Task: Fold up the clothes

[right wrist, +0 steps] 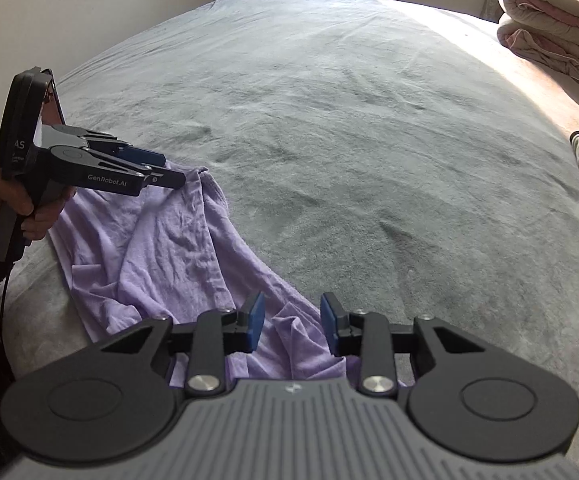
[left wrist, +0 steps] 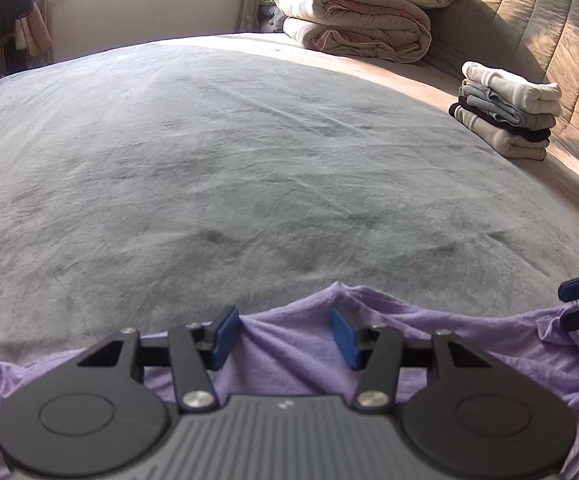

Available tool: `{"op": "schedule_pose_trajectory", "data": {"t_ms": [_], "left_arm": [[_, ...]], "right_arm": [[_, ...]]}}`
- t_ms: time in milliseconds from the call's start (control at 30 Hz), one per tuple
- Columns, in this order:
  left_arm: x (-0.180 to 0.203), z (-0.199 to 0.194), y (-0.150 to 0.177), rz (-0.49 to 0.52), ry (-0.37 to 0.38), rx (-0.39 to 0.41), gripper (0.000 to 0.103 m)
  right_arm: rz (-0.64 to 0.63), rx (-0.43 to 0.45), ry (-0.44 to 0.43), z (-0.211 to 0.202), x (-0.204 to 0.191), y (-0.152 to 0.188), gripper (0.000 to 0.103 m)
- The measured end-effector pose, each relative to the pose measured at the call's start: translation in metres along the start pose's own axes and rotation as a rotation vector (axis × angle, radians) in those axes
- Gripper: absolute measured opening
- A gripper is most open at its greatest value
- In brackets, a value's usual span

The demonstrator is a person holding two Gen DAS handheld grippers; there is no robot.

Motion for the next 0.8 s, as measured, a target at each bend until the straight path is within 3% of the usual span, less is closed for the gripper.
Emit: {"op": "schedule_pose_trajectory", "data": {"t_ms": [267, 367, 400, 433, 633, 767, 800], "left_arm": [[0.010, 0.010, -0.001, 0.039, 0.052, -0.006, 0.048], [0.020, 0.014, 0.002, 0.081, 0.059, -0.019, 0.028], [0.023, 0.014, 0.003, 0.090, 0.059, -0.017, 0.013], [0.025, 0.015, 0.004, 0.081, 0.056, -0.014, 0.005], [0.029, 0.007, 0.008, -0.038, -0.022, 0.104, 0.003], [0.021, -0.005, 0.004, -0.137, 0.006, 0.202, 0.003], [0.020, -0.003, 0.004, -0.140, -0.003, 0.193, 0.003]], "right_arm": [[-0.043, -0.055, 0.001, 0.032, 0.001, 0.005, 0.023], [-0.065, -0.050, 0.011, 0.032, -0.004, 0.007, 0.015], [-0.069, -0.048, 0.013, 0.031, -0.005, 0.007, 0.006], [-0.071, -0.043, 0.024, 0.031, -0.007, 0.008, 0.004], [-0.101, 0.006, 0.145, 0.027, -0.023, 0.011, 0.003], [-0.108, 0.056, 0.228, 0.020, -0.027, 0.010, 0.003], [-0.107, 0.053, 0.233, 0.022, -0.027, 0.010, 0.003]]}}
Point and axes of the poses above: each gripper's, at about its wrist camera, not at the fingertips, and z roughly the way its jaws point, x to its right, y to its underside, the point moved 2 cm from there along z, roughly the way its jaws point, and after that the axes turned 14 degrees about -z, right-handed, at the moved point
